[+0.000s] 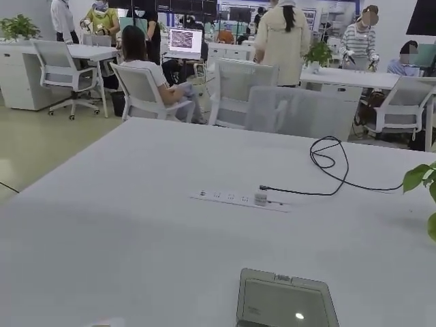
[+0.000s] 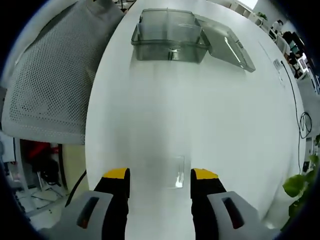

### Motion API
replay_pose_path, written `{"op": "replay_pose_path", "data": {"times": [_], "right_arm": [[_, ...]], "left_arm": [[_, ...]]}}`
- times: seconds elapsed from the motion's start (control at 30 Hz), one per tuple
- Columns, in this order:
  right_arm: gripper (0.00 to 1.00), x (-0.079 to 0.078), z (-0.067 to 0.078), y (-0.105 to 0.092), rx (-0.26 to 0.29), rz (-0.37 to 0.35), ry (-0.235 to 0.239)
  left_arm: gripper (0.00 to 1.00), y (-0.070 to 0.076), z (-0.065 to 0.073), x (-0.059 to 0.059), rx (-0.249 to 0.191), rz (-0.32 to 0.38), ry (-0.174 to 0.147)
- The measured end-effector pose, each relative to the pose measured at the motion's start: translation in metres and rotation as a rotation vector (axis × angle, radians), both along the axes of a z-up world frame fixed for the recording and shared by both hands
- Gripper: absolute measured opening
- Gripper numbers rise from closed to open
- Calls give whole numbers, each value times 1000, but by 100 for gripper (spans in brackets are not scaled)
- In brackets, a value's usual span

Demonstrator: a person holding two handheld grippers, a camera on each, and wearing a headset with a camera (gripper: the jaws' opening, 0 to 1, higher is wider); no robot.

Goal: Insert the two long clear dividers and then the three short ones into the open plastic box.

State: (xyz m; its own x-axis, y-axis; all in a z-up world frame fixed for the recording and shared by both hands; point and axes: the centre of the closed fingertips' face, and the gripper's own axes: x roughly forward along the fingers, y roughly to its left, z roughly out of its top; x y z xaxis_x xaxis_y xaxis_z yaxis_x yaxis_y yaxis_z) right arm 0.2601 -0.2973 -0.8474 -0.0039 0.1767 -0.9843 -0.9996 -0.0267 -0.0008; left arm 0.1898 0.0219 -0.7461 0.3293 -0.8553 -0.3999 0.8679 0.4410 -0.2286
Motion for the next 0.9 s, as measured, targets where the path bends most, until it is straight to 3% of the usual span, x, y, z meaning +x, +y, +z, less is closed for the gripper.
{"op": "replay_pose_path", "data": {"times": [0.2, 0.43, 0.67, 0.9], "right_arm": [[48, 1, -10, -4, -35, 39, -11], [45, 3, -9, -4, -24, 31, -8], [33, 4, -9, -7, -28, 19, -13], [33, 3, -8, -7, -39, 22, -25]], "left_arm": [[100, 1, -1, 0, 5, 2, 3], [100, 2, 0, 0, 5, 3, 0], [100, 2, 0, -1, 4, 5, -2], [100, 1, 1, -2, 3, 3, -4]]}}
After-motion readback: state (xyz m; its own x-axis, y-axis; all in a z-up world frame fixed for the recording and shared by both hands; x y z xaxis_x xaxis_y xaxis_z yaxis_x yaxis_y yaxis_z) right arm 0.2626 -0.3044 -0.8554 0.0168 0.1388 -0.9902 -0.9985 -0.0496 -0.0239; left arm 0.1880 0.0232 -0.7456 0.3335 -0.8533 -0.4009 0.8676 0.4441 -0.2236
